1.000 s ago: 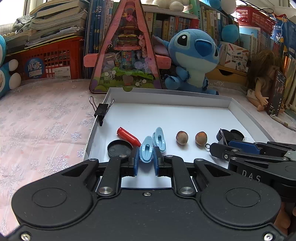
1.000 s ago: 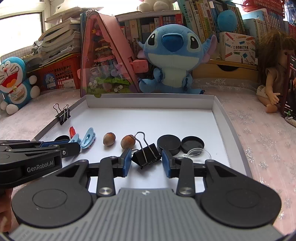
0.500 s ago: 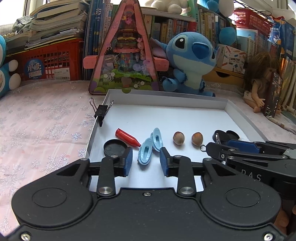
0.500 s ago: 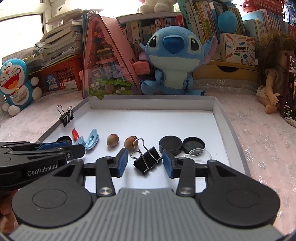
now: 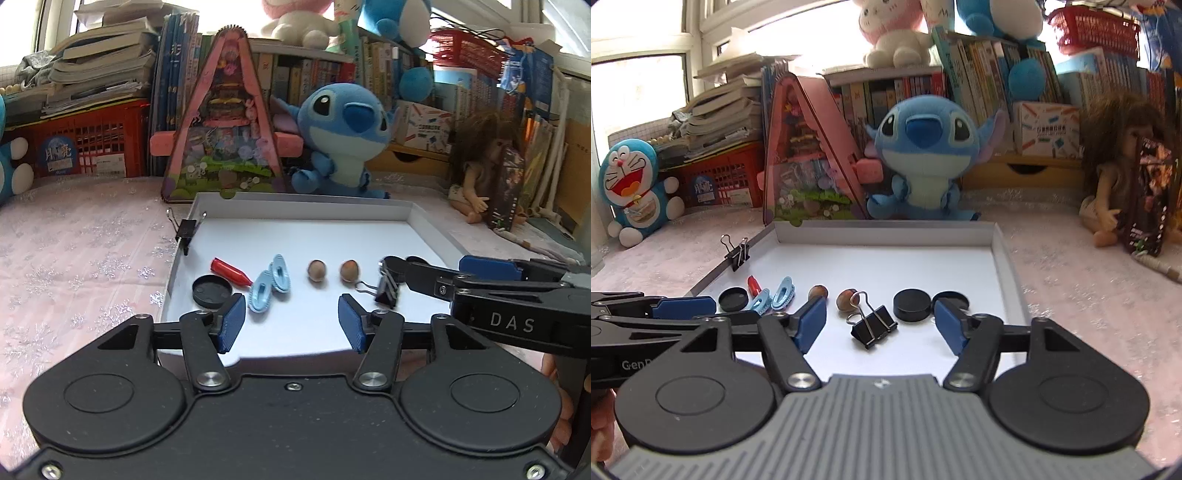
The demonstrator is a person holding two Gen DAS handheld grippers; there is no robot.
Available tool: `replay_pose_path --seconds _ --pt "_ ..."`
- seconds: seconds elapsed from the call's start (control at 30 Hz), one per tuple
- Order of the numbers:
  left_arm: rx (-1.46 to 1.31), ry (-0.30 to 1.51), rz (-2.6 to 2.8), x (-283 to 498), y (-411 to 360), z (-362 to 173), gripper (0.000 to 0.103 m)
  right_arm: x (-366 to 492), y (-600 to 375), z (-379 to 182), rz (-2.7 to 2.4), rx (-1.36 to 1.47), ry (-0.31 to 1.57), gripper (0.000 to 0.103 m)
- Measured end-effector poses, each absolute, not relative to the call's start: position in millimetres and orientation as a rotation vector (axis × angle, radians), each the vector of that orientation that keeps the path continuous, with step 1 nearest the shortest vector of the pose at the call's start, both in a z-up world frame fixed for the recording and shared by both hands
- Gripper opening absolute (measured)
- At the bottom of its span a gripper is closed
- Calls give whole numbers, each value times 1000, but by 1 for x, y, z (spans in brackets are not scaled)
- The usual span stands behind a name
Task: Organize rigid objects
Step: 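Place the blue clip and binder clip into the tray, opening both grippers, then lift both open grippers out of the tray and pull back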
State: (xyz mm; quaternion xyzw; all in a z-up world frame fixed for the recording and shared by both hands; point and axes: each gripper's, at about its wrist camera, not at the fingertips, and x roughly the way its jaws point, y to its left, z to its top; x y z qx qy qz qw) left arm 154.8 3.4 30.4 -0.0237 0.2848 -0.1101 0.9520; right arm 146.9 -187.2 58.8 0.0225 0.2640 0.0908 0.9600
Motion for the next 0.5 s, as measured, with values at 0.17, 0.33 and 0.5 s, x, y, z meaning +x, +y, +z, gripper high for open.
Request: replay_pose_path --seconds 0.17,0.33,0.5 --pt "-42 570 -259 137 -1 34 56 126 -191 65 166 8 491 83" --pt "-37 566 -282 120 -4 35 58 109 -194 69 156 -34 454 85" --pt "-37 565 -309 107 -5 36 60 92 -198 72 150 -62 424 87"
